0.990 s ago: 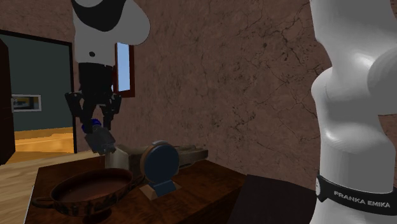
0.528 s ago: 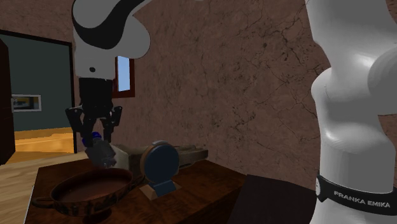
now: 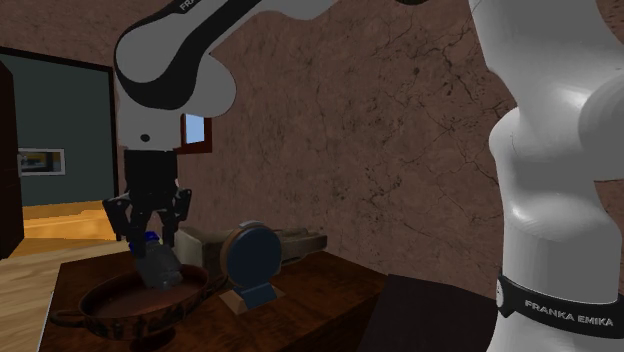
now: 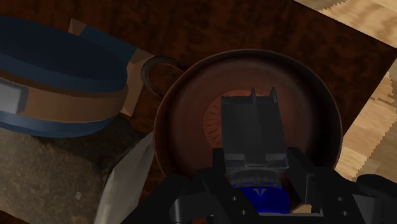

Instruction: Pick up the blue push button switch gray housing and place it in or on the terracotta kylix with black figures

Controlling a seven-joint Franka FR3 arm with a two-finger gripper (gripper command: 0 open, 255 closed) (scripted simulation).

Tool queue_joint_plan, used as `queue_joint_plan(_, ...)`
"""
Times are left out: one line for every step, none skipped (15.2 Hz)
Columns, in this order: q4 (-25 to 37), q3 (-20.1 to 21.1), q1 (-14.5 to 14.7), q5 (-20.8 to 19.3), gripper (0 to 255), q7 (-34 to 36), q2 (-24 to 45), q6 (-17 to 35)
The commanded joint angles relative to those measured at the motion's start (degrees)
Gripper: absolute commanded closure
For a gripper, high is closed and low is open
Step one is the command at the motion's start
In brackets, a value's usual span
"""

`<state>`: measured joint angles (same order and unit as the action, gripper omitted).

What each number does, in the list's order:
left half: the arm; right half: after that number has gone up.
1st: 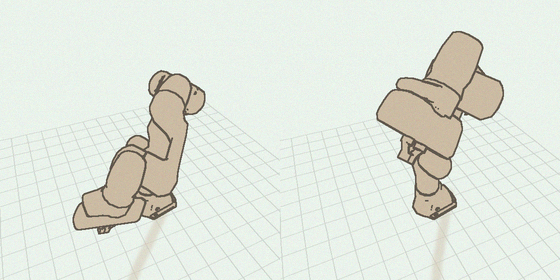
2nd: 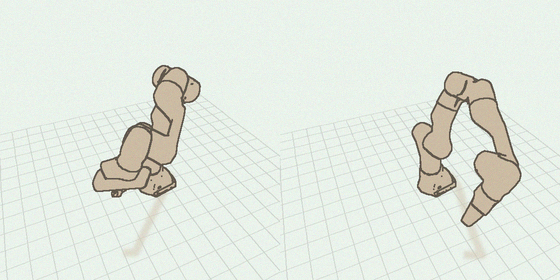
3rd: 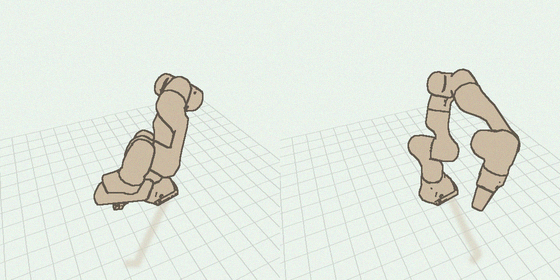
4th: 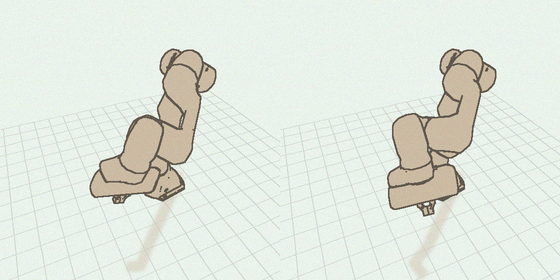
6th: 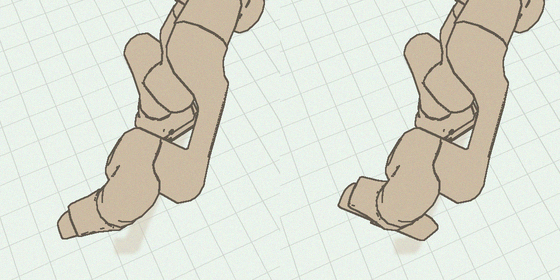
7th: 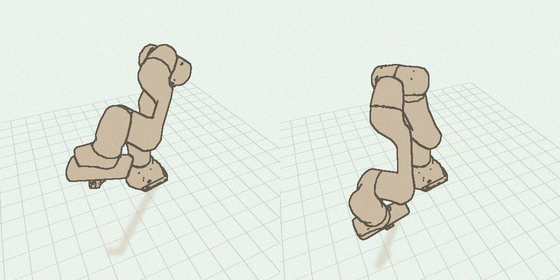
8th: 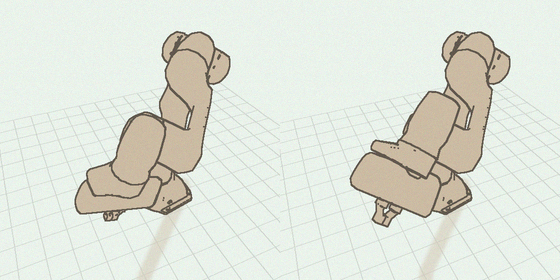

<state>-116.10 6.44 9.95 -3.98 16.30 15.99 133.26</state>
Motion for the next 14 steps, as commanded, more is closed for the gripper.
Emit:
queue_joint_plan(-0.3, 0.0, 0.0, 0.0, 255, 0.0, 0.1, 0.4)
queue_joint_plan(-0.3, 0.0, 0.0, 0.0, 255, 0.0, 0.1, 0.4)
queue_joint_plan(-0.3, 0.0, 0.0, 0.0, 255, 0.0, 0.1, 0.4)
queue_joint_plan(-0.3, 0.0, 0.0, 0.0, 255, 0.0, 0.1, 0.4)
queue_joint_plan(-0.3, 0.0, 0.0, 0.0, 255, 0.0, 0.1, 0.4)
queue_joint_plan(-0.3, 0.0, 0.0, 0.0, 255, 0.0, 0.1, 0.4)
queue_joint_plan(-0.3, 0.0, 0.0, 0.0, 255, 0.0, 0.1, 0.4)
queue_joint_plan(-0.3, 0.0, 0.0, 0.0, 0, 0.0, 0.1, 0.4)
queue_joint_plan(-0.3, 0.0, 0.0, 0.0, 0, 0.0, 0.1, 0.4)
queue_joint_plan(-0.3, 0.0, 0.0, 0.0, 0, 0.0, 0.1, 0.4)
queue_joint_plan(-0.3, 0.0, 0.0, 0.0, 0, 0.0, 0.1, 0.4)
queue_joint_plan(-0.3, 0.0, 0.0, 0.0, 0, 0.0, 0.1, 0.4)
queue_joint_plan(-0.3, 0.0, 0.0, 0.0, 0, 0.0, 0.1, 0.4)
queue_joint_plan(0.2, 0.1, -0.1, 0.2, 0, -0.2, -1.1, -1.2)
